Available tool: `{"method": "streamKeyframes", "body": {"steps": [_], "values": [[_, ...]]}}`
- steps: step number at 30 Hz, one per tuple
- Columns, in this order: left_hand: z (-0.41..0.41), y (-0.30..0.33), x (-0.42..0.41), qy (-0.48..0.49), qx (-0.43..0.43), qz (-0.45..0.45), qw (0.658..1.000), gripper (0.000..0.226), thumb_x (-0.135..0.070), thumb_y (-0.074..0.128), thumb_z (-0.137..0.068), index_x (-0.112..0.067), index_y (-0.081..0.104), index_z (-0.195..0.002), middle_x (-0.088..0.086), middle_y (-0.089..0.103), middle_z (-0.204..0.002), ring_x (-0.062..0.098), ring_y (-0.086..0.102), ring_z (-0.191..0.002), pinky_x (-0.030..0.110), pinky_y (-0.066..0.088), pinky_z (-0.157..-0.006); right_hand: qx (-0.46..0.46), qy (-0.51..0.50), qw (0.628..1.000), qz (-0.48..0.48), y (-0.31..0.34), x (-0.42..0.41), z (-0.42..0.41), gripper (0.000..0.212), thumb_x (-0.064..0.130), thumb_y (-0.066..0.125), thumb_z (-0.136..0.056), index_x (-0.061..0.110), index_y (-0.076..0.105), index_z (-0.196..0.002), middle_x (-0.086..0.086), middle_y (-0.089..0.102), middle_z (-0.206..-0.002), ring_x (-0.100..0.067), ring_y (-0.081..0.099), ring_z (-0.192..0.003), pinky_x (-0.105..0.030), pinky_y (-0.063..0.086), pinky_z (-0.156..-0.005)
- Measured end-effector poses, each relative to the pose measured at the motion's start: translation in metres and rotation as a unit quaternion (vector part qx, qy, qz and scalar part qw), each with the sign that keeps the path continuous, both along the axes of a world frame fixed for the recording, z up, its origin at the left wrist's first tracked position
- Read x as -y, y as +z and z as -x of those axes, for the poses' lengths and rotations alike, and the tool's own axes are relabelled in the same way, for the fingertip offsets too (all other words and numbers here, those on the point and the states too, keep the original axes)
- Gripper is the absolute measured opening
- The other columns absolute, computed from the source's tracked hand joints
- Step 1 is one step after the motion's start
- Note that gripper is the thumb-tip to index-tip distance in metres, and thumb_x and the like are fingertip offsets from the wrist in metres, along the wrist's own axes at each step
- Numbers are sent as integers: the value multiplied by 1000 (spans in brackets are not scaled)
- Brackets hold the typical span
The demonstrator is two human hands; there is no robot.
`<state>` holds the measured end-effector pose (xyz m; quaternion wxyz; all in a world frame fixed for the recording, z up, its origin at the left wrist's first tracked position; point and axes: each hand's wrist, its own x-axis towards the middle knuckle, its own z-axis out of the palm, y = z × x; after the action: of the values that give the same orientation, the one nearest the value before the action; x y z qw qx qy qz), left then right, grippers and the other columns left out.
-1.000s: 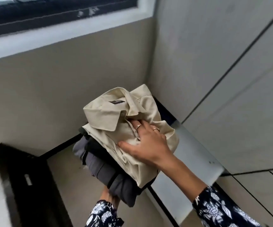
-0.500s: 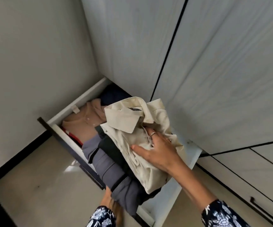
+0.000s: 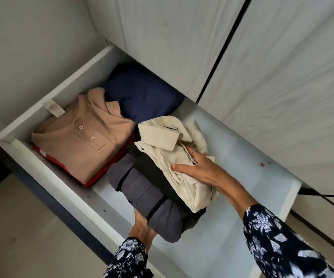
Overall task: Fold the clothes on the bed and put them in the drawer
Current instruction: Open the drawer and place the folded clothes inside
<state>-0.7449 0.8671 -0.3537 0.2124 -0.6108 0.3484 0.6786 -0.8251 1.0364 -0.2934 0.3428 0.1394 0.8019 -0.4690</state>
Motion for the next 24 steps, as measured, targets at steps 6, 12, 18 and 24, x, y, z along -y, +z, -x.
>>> {"method": "streamKeyframes", "body": {"steps": [6, 12, 18, 24], "values": [[-17, -22, 23, -64, 37, 0, 997, 46, -25, 23, -106, -2, 31, -146, 18, 44, -142, 37, 44, -127, 39, 38, -99, 4, 18, 999, -27, -48, 25, -6, 93, 69, 67, -61, 48, 28, -142, 15, 39, -147, -12, 41, -133, -39, 33, -112], [-4, 2, 13, 37, 84, -7, 996, 48, -50, 31, -99, -14, 60, -109, 9, 64, -107, 27, 55, -78, 36, 51, -71, -42, 31, 986, -161, -55, 41, -24, 100, 83, 44, -54, 45, 25, -144, 18, 31, -150, -18, 34, -138, -45, 33, -110], [-12, -5, 8, 27, 50, 1, 998, 135, -95, 60, -22, -26, 47, -137, 9, 65, -120, 34, 64, -103, 56, 52, -87, -61, 111, 965, -231, -40, 72, -33, 89, 75, 51, -65, 45, 25, -144, 11, 21, -155, -23, 24, -141, -53, 27, -110], [-5, -31, 1, 32, -8, -56, 998, 120, -99, 47, -41, -26, 51, -136, 9, 63, -126, 32, 60, -112, 53, 46, -100, -151, 190, 919, -312, -44, 88, -36, 78, 64, 52, -80, 43, 20, -148, 3, 9, -160, -25, 11, -145, -54, 16, -112]]}}
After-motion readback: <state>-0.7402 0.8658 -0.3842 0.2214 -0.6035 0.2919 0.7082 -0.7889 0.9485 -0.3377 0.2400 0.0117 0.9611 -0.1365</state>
